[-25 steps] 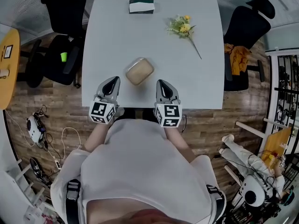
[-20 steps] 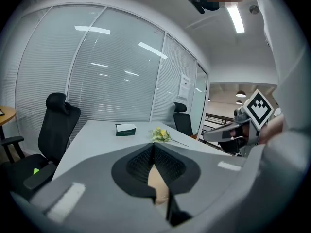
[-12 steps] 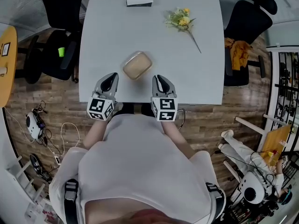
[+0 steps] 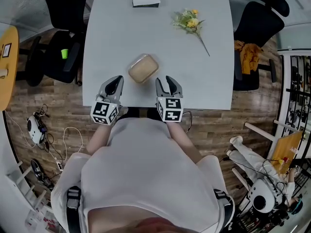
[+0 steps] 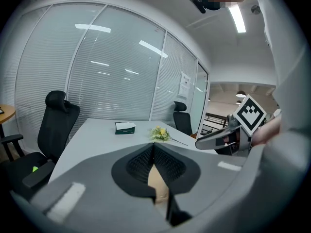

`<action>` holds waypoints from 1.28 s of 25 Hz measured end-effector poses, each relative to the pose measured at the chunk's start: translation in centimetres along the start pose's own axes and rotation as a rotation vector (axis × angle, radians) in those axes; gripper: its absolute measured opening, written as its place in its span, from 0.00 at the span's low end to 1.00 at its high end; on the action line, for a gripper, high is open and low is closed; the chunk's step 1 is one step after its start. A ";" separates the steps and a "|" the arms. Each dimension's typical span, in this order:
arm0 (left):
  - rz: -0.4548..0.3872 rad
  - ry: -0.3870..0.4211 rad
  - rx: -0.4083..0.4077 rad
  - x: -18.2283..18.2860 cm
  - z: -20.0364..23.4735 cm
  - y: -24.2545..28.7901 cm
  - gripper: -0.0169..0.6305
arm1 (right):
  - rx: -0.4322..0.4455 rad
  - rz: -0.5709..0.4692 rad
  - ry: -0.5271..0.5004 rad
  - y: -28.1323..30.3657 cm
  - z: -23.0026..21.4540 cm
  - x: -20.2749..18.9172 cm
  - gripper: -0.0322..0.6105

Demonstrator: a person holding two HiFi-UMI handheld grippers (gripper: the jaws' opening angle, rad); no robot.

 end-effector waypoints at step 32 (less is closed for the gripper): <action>0.036 -0.029 0.009 -0.2 1.3 1.0 0.04 | 0.051 0.142 0.334 6.7 -6.8 -4.7 0.35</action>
Point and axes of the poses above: the fingertips, and each gripper's own axes: y forward along the fingers, z to its left, x out of its top, the point moved 7 cm from there along -y, backward along the fingers, and after that the axes turned 11 degrees about x, right-handed, at the moved point
